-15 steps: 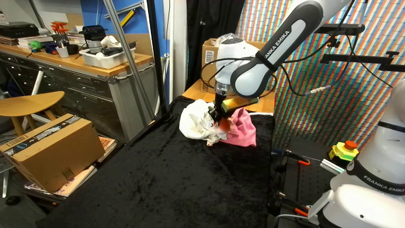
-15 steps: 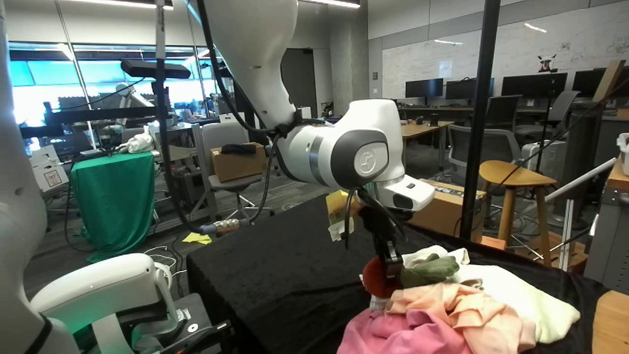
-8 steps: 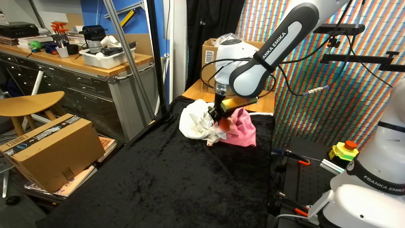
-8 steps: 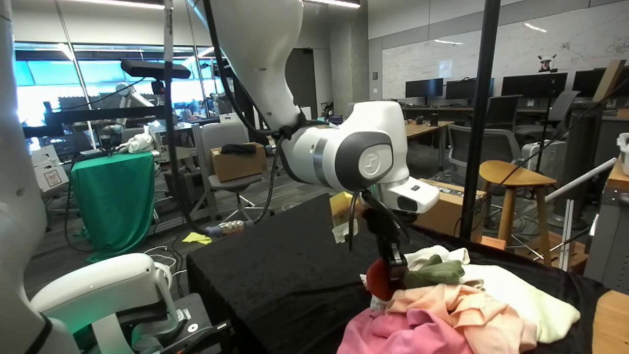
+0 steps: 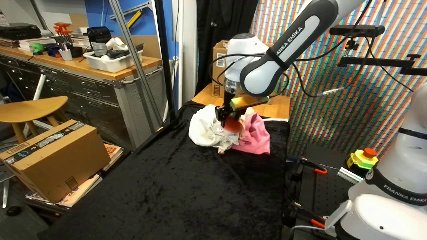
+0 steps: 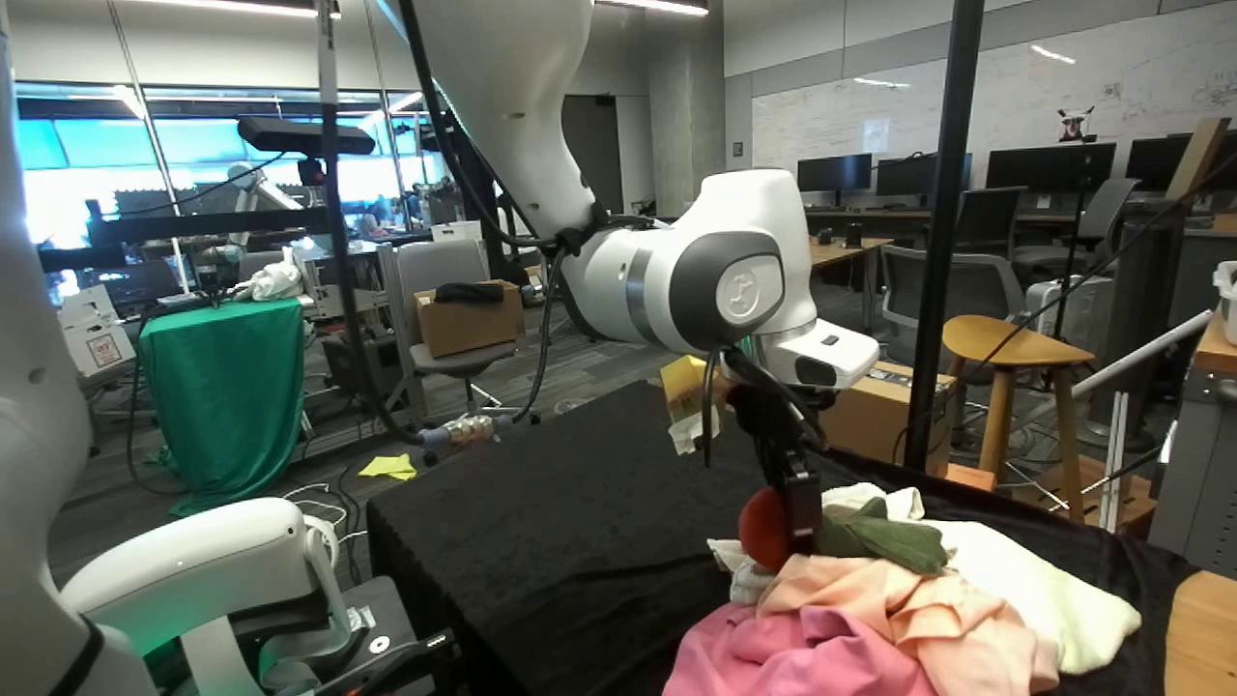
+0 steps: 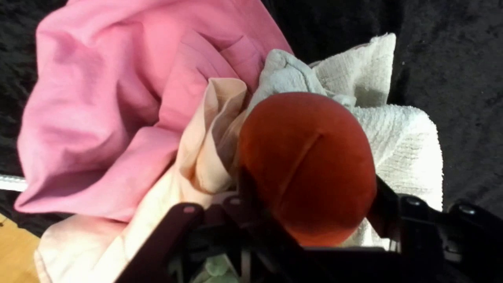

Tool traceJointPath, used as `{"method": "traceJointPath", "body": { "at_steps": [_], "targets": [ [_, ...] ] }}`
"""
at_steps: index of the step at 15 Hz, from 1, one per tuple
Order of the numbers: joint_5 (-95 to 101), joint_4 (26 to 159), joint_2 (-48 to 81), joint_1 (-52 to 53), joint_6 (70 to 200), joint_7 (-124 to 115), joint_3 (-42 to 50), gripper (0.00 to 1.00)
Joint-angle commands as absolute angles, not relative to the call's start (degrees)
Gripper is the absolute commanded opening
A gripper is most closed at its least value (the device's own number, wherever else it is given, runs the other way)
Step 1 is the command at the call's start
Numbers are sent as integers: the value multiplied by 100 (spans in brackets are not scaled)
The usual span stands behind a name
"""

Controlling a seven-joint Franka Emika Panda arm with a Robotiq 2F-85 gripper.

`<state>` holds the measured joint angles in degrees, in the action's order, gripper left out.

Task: Pile the t-shirts, towels and radish on the right side of the table

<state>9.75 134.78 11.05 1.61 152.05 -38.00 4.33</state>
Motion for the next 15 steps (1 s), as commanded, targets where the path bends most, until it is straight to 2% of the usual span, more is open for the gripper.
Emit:
{"method": "traceJointPath", "body": {
  "at_steps": [1, 8, 15],
  "targets": [
    [1107, 13372, 886, 305, 15052, -3940, 551, 99],
    [1254, 13255, 613, 313, 14849, -4096, 508, 100],
    [1759, 13342, -246, 398, 14177, -4154, 155, 100]
  ]
}}
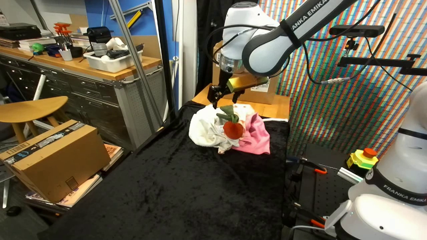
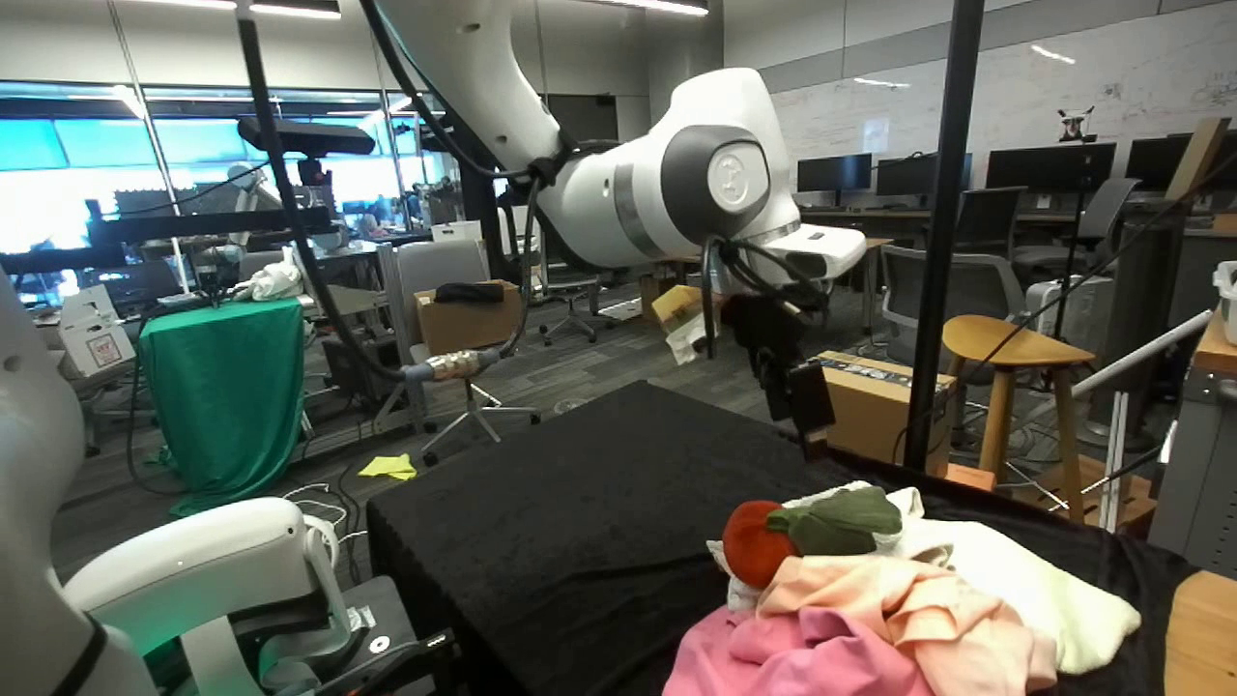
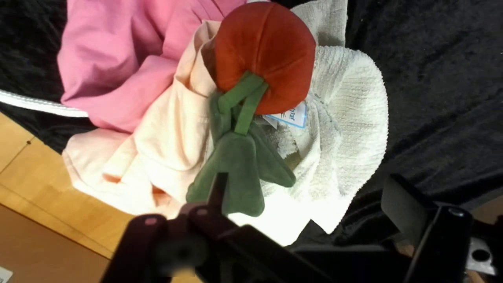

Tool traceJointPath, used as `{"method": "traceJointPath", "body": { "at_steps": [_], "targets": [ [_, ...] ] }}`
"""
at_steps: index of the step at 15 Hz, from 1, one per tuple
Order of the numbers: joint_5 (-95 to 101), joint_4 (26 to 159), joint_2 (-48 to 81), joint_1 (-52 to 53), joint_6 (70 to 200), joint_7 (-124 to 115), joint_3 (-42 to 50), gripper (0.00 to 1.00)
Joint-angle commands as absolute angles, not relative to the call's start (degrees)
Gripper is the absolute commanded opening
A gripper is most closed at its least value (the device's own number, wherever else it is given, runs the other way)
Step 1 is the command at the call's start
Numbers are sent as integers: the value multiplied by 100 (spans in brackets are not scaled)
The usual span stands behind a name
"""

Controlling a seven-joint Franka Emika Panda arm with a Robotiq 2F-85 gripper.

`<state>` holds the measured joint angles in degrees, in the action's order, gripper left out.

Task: Pile the t-shirts, towels and radish on the right side of the table

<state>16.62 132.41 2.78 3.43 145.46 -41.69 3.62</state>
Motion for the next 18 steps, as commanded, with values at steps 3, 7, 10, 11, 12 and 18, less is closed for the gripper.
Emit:
{"method": "traceJointPath", "body": {
  "at_steps": [3, 7, 10, 11, 12, 18],
  "targets": [
    [1103, 13465, -784, 551, 13453, -3230, -270, 100],
    [436, 13557, -1662, 818, 12279, -2453, -762, 100],
    [155, 13634, -2348, 979, 11599, -2226, -1009, 100],
    [89, 13715, -2561, 1021, 11474, -2205, -1078, 100],
    [9, 13777, -2783, 1062, 11364, -2171, -1130, 100],
    [-193, 14216, -3819, 1169, 10996, -2061, -1306, 100]
  ]
}}
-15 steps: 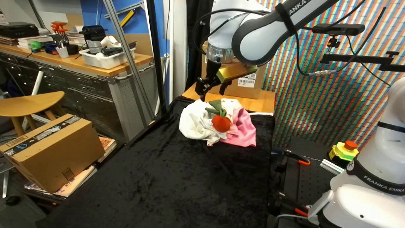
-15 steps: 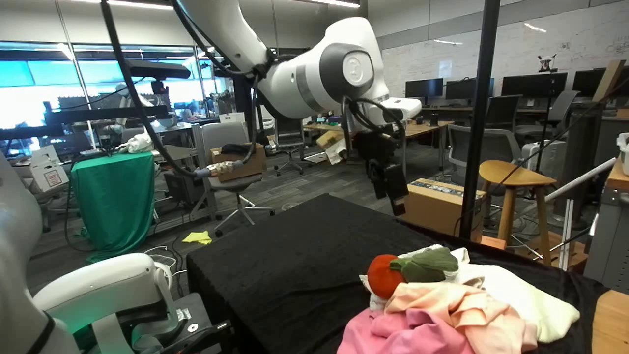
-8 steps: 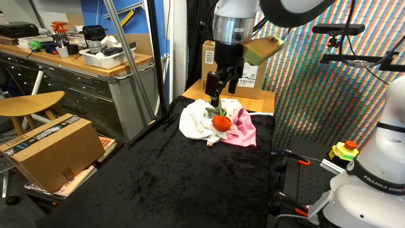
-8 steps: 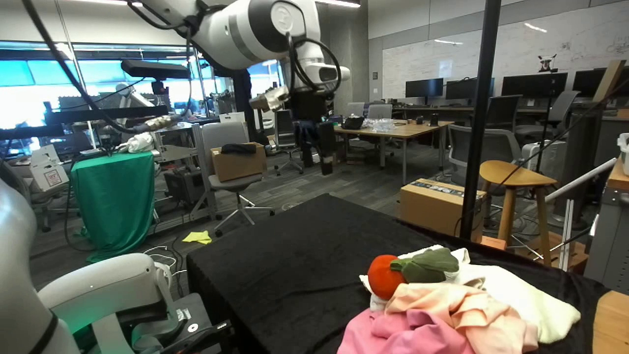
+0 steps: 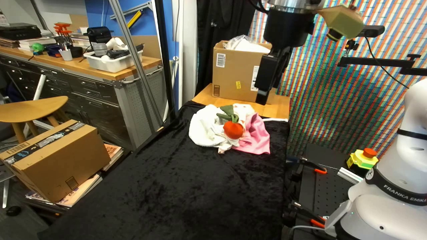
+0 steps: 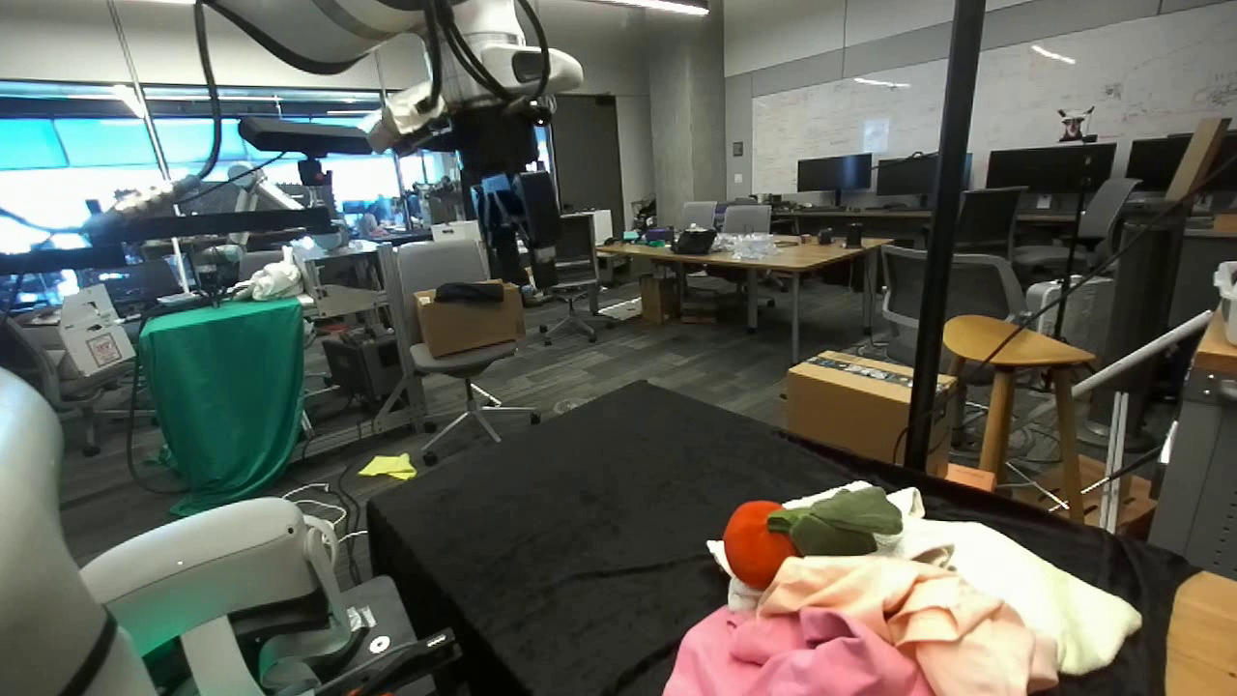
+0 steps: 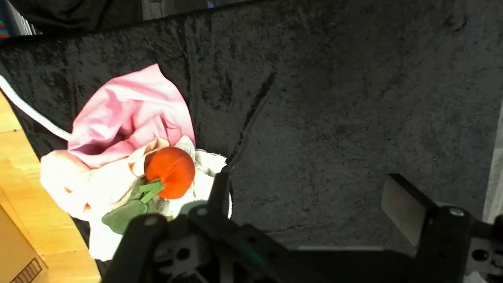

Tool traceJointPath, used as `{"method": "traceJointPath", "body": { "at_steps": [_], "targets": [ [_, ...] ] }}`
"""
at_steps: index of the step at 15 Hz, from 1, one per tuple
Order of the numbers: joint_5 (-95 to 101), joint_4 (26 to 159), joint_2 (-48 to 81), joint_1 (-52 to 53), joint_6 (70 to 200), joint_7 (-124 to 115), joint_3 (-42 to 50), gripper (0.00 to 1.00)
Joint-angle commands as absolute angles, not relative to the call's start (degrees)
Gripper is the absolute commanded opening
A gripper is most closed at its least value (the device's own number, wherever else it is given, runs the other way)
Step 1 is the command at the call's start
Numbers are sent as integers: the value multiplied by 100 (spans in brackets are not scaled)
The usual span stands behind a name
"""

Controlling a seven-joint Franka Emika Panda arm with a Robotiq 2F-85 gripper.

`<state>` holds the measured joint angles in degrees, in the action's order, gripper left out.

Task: Pile the t-shirts, towels and radish on the right side of the table

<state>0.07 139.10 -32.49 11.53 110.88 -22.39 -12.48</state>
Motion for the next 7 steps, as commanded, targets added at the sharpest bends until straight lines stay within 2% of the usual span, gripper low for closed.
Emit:
{"method": "traceJointPath", "body": {
  "at_steps": [1, 7],
  "targets": [
    [-225, 14280, -3956, 1169, 10966, -2027, -1307, 100],
    [-147, 14190, -3753, 1025, 10969, -2094, -1404, 100]
  ]
}}
